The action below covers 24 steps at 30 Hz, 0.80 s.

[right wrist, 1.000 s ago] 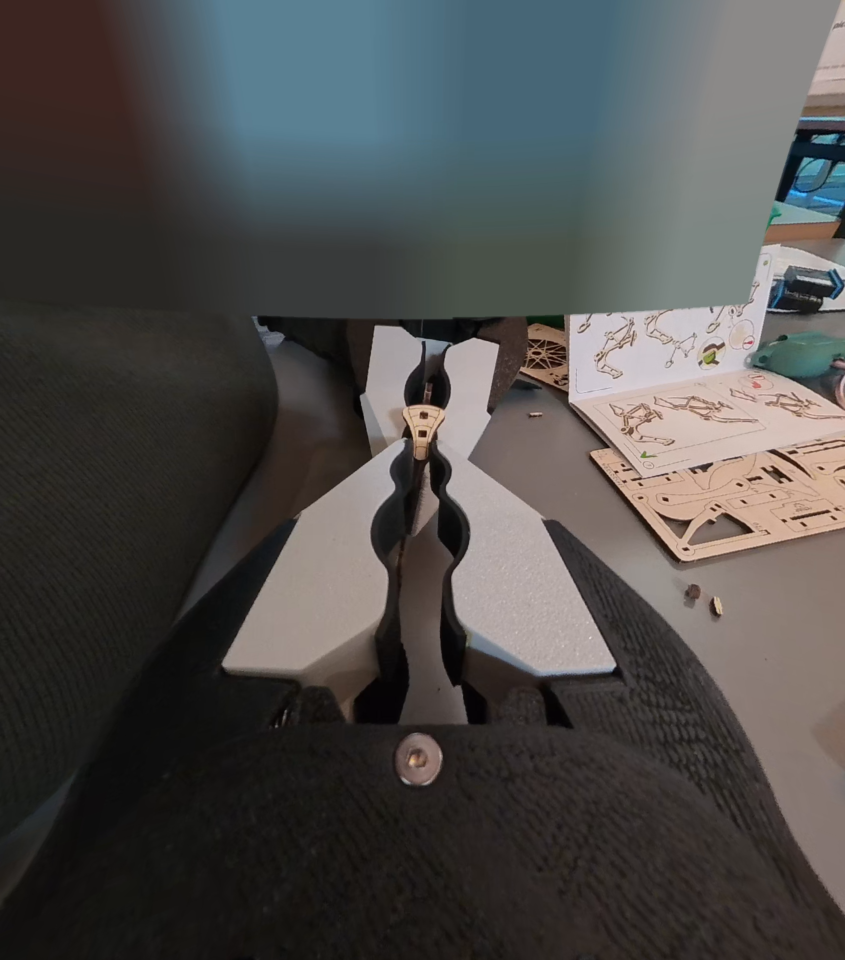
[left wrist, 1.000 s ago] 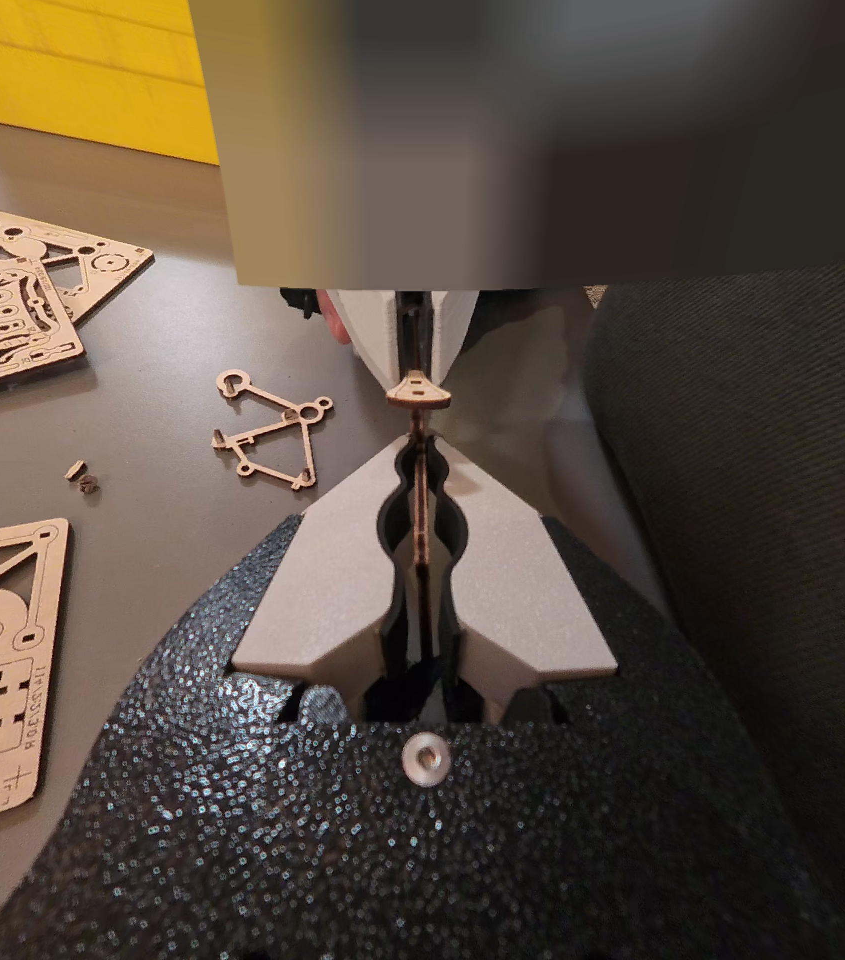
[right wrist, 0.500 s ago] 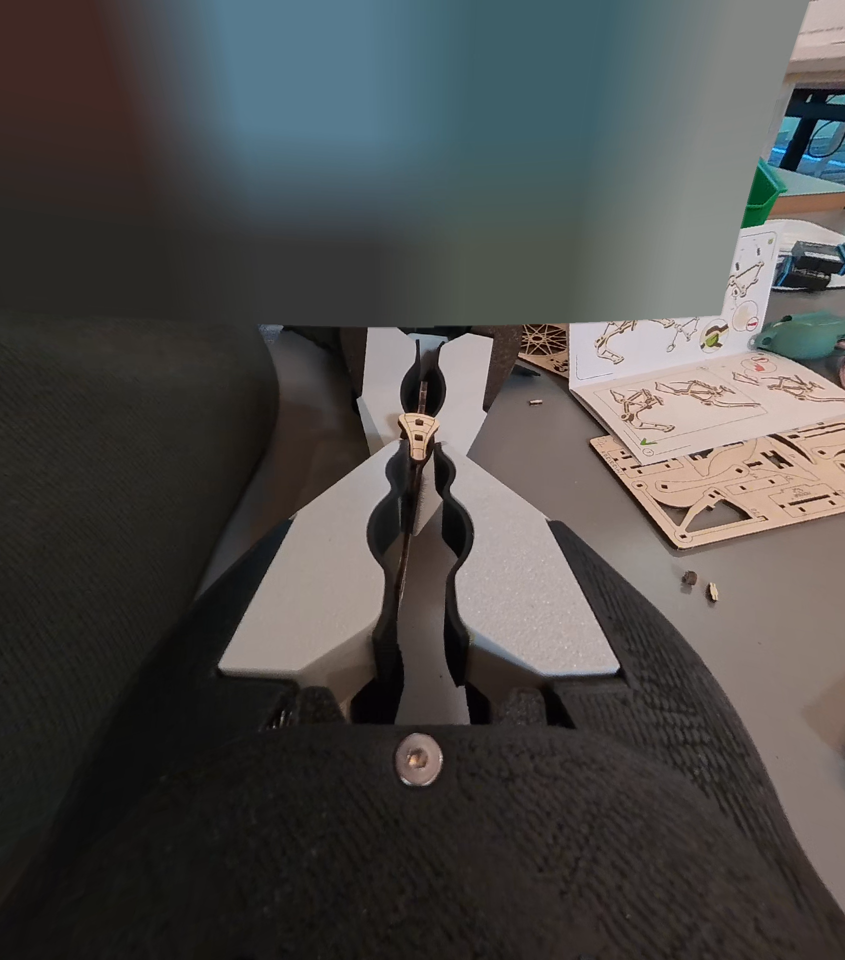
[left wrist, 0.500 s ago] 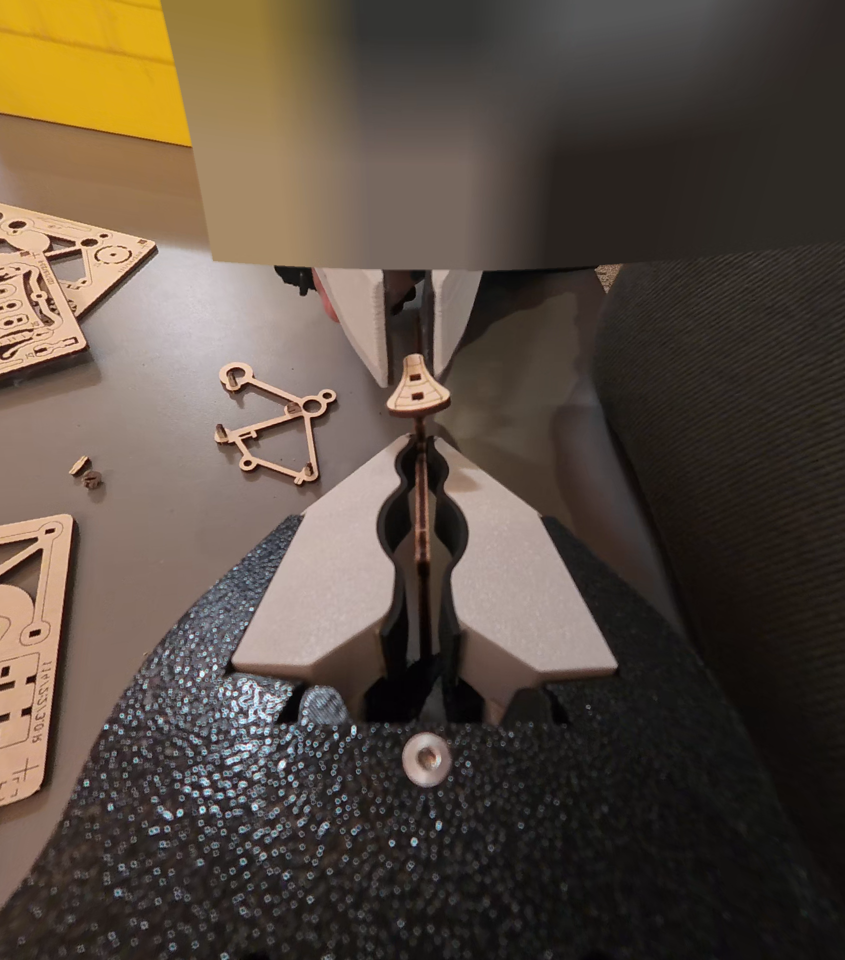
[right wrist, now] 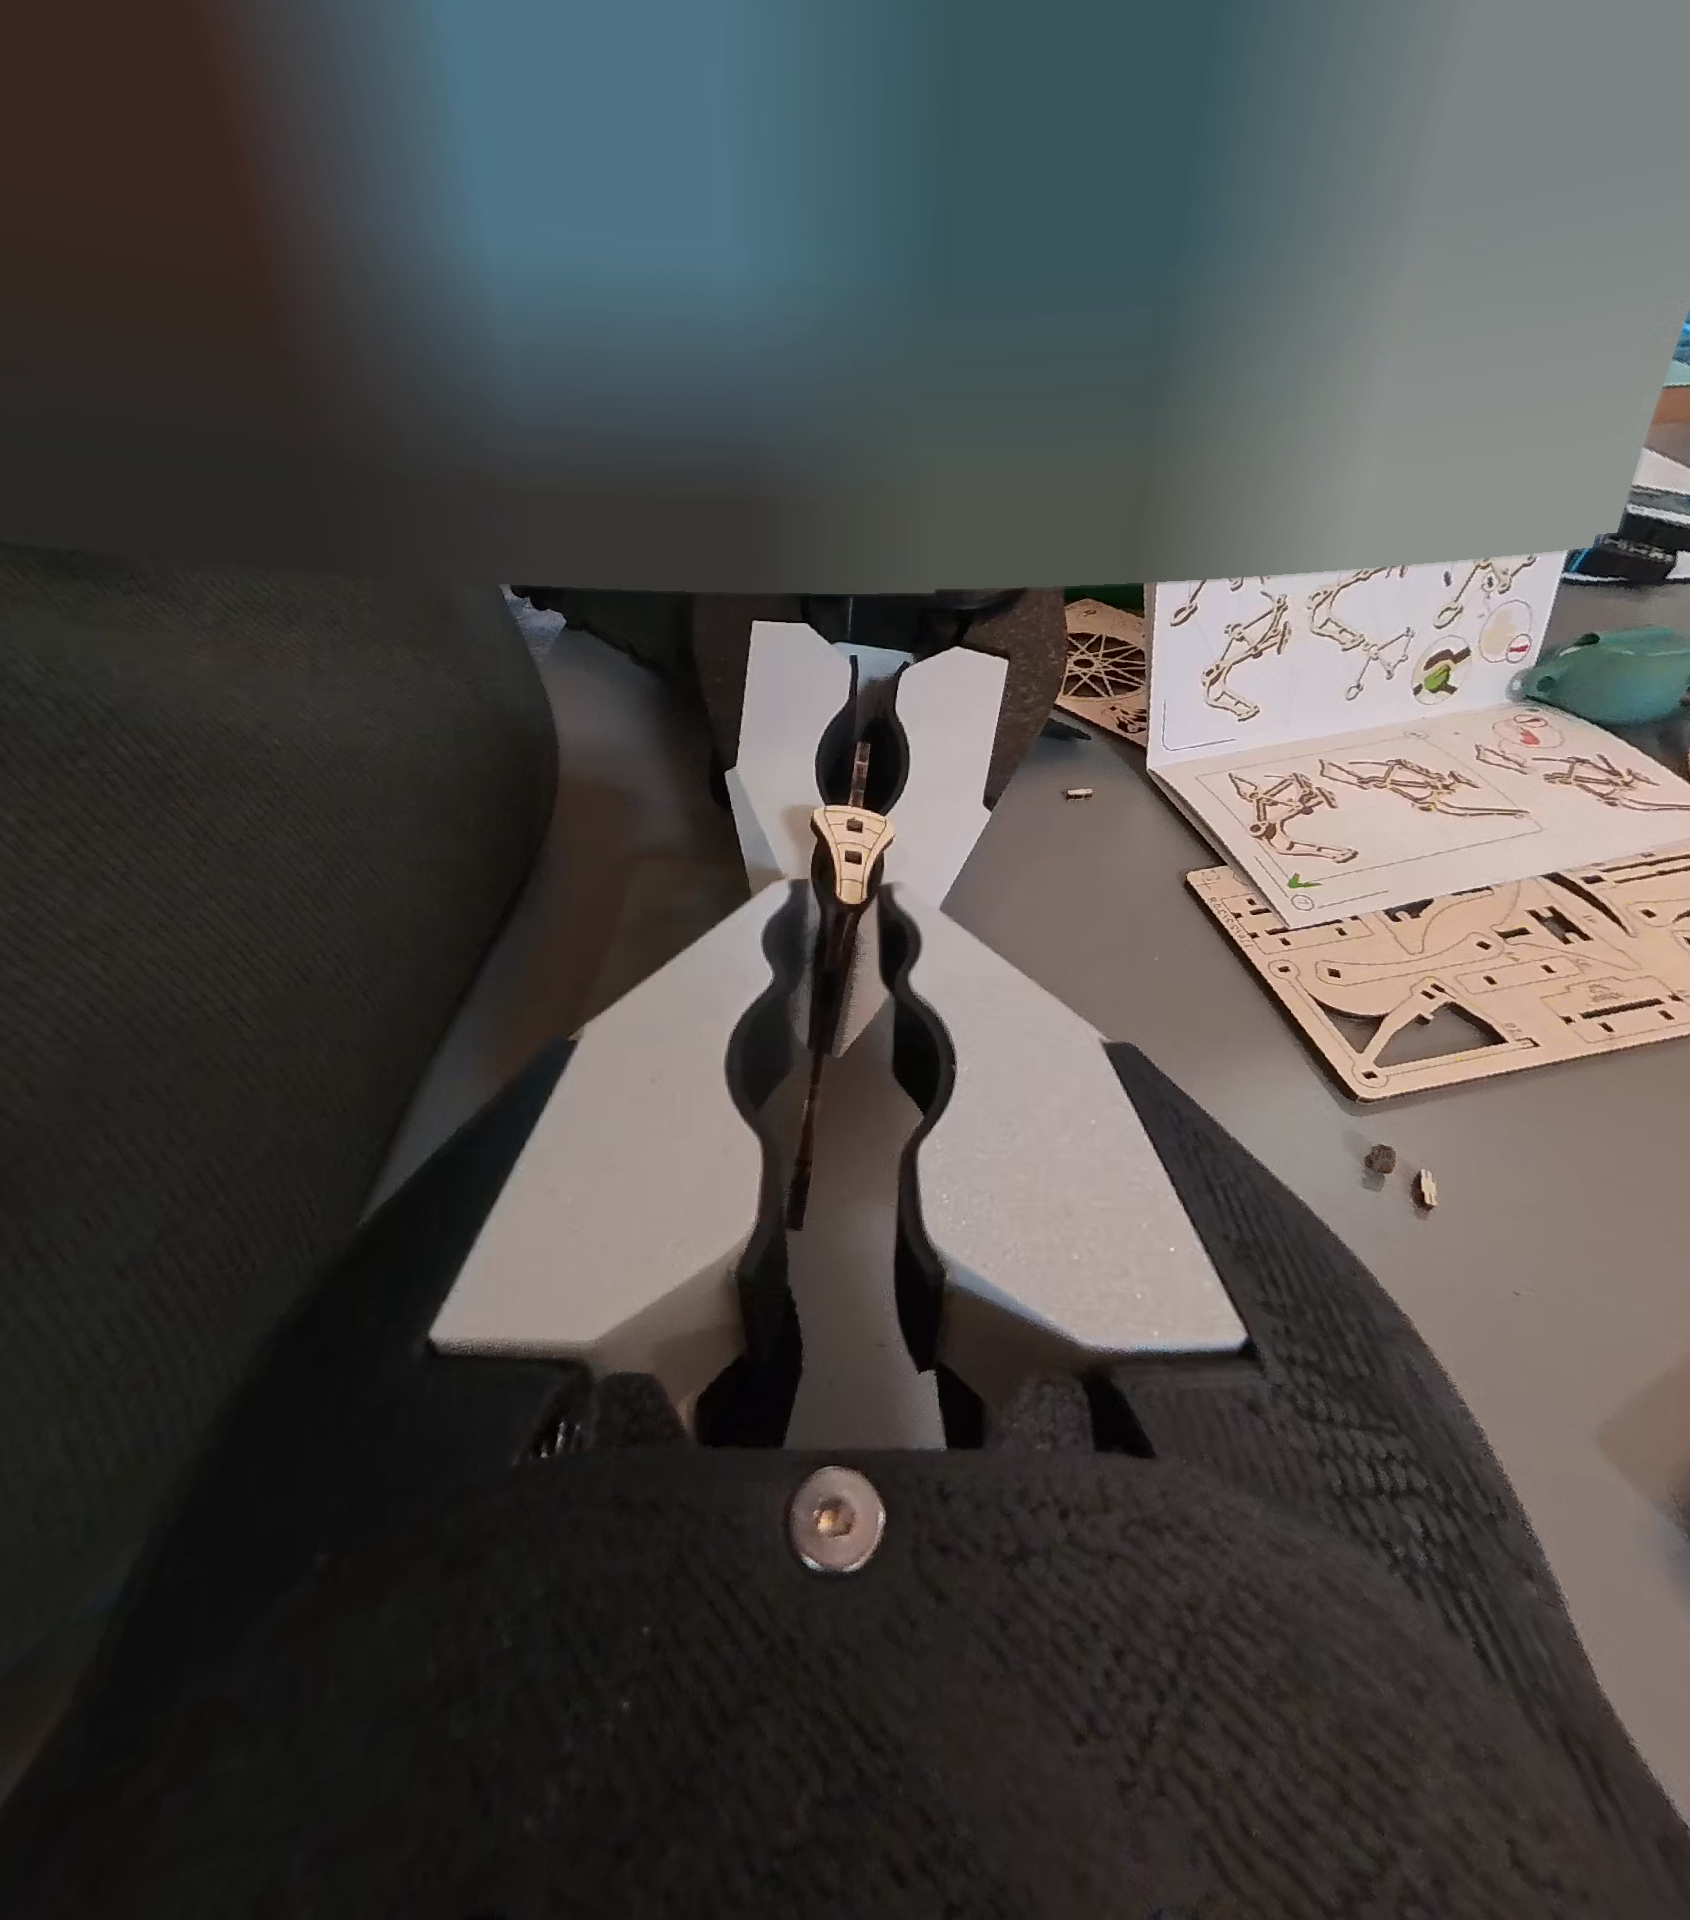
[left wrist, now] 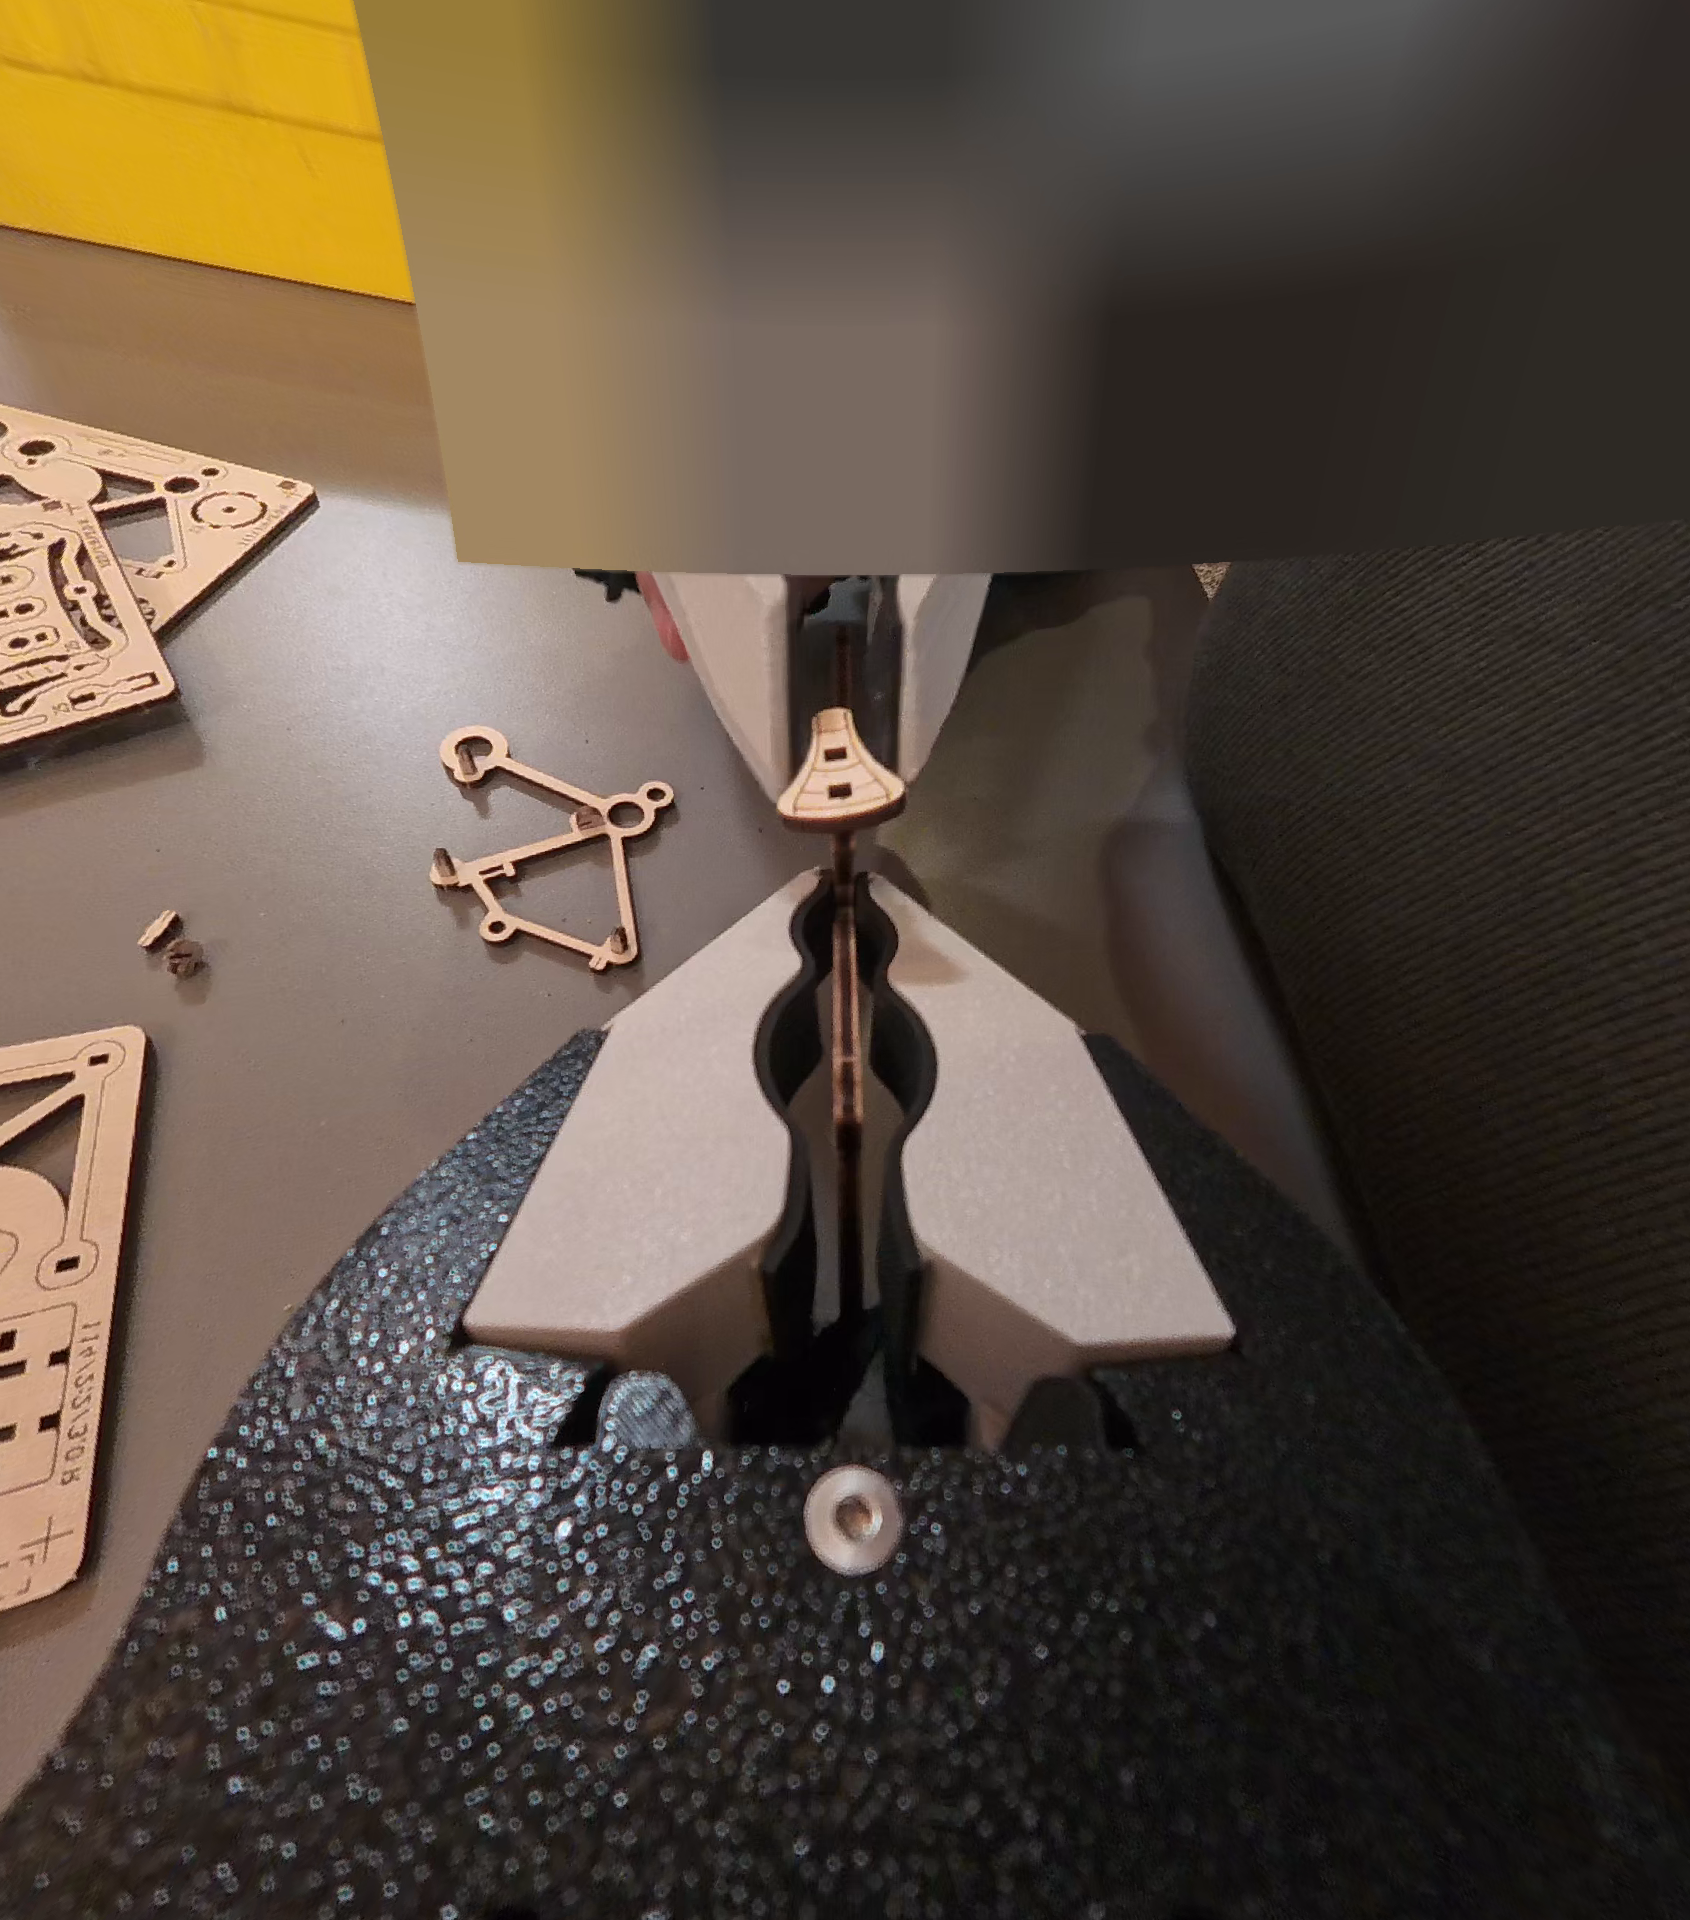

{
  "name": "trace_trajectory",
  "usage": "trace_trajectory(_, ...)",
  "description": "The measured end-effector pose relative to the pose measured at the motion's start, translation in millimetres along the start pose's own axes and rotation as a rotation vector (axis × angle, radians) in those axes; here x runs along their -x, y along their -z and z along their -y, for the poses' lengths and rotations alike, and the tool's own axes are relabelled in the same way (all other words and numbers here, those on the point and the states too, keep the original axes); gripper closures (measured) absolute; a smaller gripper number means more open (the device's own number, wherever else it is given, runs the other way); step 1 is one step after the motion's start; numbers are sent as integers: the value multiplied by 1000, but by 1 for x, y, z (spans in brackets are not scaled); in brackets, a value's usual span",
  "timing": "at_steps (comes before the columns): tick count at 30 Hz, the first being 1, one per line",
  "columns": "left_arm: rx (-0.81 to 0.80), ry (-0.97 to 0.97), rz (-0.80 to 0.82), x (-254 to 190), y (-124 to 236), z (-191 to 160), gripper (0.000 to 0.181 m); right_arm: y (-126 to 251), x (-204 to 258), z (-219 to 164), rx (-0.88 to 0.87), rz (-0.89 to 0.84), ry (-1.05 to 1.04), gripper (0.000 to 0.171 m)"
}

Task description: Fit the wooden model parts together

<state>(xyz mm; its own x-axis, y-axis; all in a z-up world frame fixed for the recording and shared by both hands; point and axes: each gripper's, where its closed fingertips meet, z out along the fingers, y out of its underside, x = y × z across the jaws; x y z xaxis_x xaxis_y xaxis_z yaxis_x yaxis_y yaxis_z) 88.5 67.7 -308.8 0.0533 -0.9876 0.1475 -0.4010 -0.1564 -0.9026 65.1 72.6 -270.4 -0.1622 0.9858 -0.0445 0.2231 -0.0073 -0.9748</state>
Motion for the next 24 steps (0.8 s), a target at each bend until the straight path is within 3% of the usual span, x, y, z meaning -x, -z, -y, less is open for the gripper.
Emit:
trace_trajectory(3,-1,2,-1,0,0,0,181,3,-2,4,-28,3,-15,151)
trace_trajectory(8,-2,4,-3,0,0,0,181,8,5,18,-118,39,0,153)
trace_trajectory(24,-2,9,-5,0,0,0,181,2,10,8,-53,43,46,156)
